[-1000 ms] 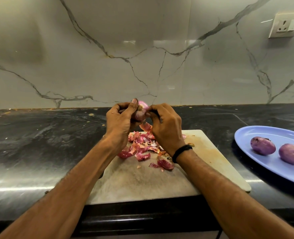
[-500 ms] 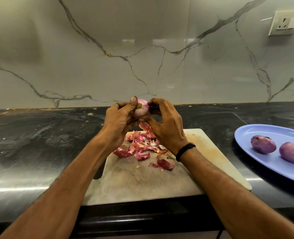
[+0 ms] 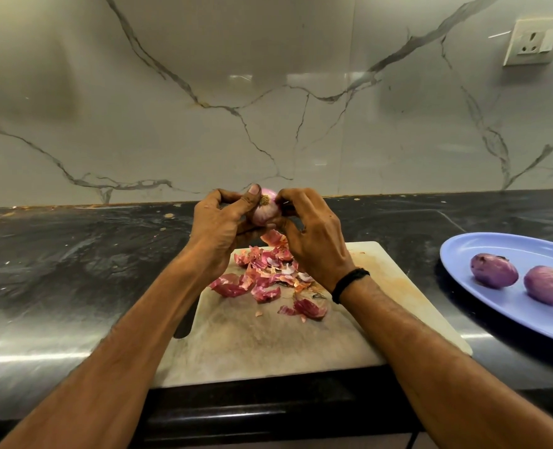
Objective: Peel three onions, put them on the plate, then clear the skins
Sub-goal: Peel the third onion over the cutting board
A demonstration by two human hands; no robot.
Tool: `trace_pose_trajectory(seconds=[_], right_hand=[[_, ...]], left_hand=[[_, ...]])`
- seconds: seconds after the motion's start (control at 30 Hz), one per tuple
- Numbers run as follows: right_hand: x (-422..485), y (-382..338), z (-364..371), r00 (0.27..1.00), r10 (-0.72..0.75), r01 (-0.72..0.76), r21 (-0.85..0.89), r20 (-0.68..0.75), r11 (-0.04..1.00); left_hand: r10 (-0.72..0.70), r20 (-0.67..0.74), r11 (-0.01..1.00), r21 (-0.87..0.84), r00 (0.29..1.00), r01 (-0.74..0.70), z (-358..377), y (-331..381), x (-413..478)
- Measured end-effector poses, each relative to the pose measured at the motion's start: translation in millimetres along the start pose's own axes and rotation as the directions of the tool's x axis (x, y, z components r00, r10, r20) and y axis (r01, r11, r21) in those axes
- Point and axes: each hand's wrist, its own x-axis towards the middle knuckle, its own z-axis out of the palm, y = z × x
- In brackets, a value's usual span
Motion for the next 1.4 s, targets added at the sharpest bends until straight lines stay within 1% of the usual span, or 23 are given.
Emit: trace_pose_trajectory(seconds=[0.23,0.43,0.73,0.9,1.23,1.4], right_hand=[[-2.0,-1.6,1.5,0.999,-0.037,0.038,-0.095,0.018,0.995],[-0.7,-0.8,3.0,0.999,0.039,-0.039,0.012,0.009,0.999],[-2.9,-2.2,2.6,0.999,-0.033,0.034,-0.098,0.008,0.995],[-1.5,-5.1,3.0,1.0,0.01,-0.009,-0.041,0.007,0.999],[-3.0,-7.4,2.3,1.0,-0.015,0.014,-0.095,-0.014,0.995],[-1.2,-6.5,3.6,0.999,0.036,-0.037,-0.019,-0.029,0.999]], left_hand=[[0.016,-0.015,1.0,0.012,1.0,-0.015,-0.3,-1.0,1.6],[0.037,-0.019,0.999,0.012,0.999,-0.037,-1.7,-1.7,3.9],[0.048,-0.006,0.999,0.01,0.999,-0.048,-2.2,-0.6,3.0],[0.063,-0.013,0.998,0.021,0.998,-0.063,-1.2,0.5,3.0],[0.037,0.0,0.999,-0.015,0.999,-0.037,-1.4,2.1,1.6],[0.022,0.006,1.0,-0.009,1.0,-0.022,-1.2,3.1,1.4]])
